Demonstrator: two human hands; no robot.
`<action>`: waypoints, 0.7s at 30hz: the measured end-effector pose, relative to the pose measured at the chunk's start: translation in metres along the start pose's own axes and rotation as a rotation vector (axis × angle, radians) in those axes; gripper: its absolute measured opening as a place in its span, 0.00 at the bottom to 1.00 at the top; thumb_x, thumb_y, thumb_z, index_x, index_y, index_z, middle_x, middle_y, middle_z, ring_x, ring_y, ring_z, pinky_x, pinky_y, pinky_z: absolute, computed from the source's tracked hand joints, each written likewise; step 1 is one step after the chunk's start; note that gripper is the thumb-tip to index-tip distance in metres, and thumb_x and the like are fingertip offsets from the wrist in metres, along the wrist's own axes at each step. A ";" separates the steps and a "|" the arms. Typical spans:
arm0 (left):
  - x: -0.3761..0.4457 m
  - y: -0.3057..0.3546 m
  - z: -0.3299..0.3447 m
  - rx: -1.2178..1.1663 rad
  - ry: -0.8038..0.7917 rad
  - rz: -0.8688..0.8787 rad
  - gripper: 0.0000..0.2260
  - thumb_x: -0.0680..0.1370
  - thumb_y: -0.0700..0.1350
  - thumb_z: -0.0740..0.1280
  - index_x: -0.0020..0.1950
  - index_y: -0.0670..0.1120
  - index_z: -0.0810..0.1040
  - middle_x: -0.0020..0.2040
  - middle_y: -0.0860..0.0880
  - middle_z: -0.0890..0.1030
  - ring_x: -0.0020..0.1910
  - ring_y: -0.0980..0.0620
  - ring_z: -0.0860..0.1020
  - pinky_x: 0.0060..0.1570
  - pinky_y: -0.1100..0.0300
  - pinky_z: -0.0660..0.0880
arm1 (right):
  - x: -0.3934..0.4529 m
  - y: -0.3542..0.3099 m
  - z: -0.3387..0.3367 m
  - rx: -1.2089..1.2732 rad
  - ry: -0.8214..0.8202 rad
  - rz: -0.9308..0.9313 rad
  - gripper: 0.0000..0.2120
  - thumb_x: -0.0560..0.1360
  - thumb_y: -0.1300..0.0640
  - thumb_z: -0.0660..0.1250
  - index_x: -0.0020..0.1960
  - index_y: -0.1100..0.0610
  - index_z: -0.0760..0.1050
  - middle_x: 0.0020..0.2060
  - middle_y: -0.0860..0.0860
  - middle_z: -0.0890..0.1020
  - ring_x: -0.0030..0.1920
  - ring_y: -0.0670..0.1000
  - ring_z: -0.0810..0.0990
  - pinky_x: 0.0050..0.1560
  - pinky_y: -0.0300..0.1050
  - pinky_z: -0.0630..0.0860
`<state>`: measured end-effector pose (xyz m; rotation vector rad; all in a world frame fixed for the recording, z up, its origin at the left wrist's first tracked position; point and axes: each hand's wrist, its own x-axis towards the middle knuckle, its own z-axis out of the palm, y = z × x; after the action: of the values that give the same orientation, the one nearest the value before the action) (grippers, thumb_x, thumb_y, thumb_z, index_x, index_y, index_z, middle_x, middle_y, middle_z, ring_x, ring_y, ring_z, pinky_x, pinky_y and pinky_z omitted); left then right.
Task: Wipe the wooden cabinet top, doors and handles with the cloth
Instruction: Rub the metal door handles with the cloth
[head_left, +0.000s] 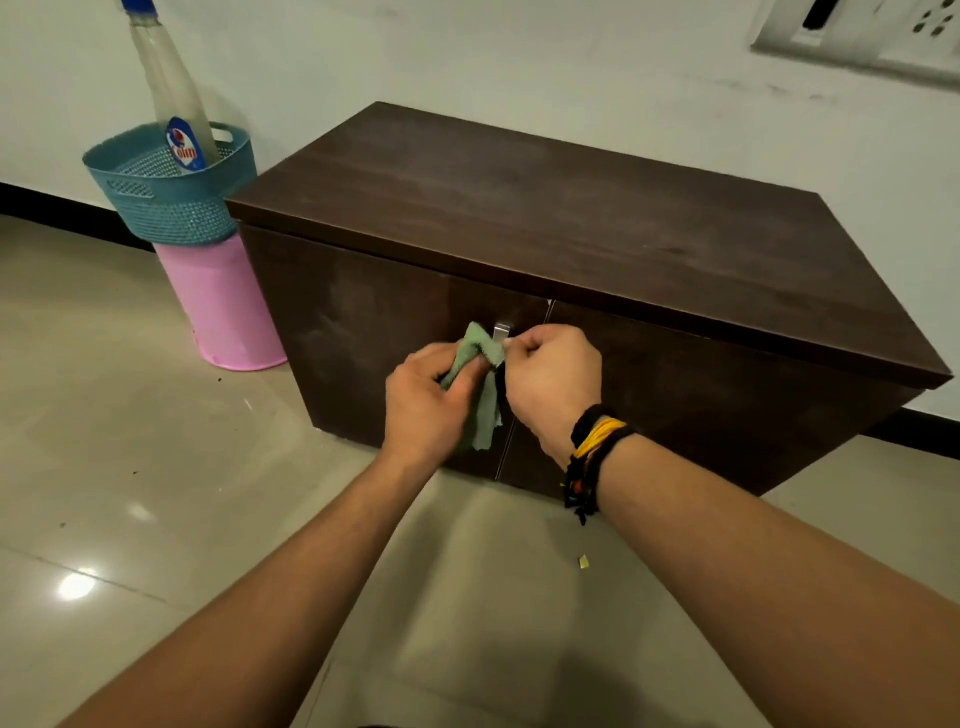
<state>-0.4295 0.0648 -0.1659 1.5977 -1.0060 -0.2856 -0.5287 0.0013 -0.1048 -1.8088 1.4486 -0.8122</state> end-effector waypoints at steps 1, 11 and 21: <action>0.004 0.004 0.000 -0.007 0.011 -0.001 0.09 0.78 0.44 0.71 0.57 0.46 0.85 0.47 0.57 0.83 0.47 0.65 0.80 0.48 0.69 0.78 | 0.000 0.000 0.001 -0.003 0.001 -0.001 0.09 0.78 0.56 0.66 0.43 0.56 0.84 0.39 0.52 0.85 0.37 0.52 0.83 0.38 0.46 0.82; -0.019 -0.025 0.020 0.237 0.149 0.069 0.11 0.74 0.40 0.71 0.55 0.47 0.86 0.49 0.52 0.86 0.43 0.55 0.77 0.46 0.78 0.66 | 0.001 -0.004 0.001 -0.013 0.007 0.037 0.09 0.78 0.55 0.67 0.42 0.56 0.84 0.39 0.53 0.85 0.40 0.52 0.84 0.39 0.44 0.82; 0.015 0.026 0.006 -0.013 0.100 -0.095 0.07 0.77 0.50 0.71 0.51 0.49 0.87 0.36 0.57 0.83 0.36 0.60 0.80 0.37 0.64 0.76 | 0.004 -0.003 0.000 -0.004 -0.015 0.058 0.08 0.77 0.57 0.67 0.46 0.55 0.85 0.42 0.54 0.85 0.42 0.54 0.84 0.41 0.46 0.83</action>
<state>-0.4360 0.0505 -0.1392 1.6346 -0.8514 -0.2738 -0.5266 -0.0022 -0.1017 -1.7638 1.4865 -0.7657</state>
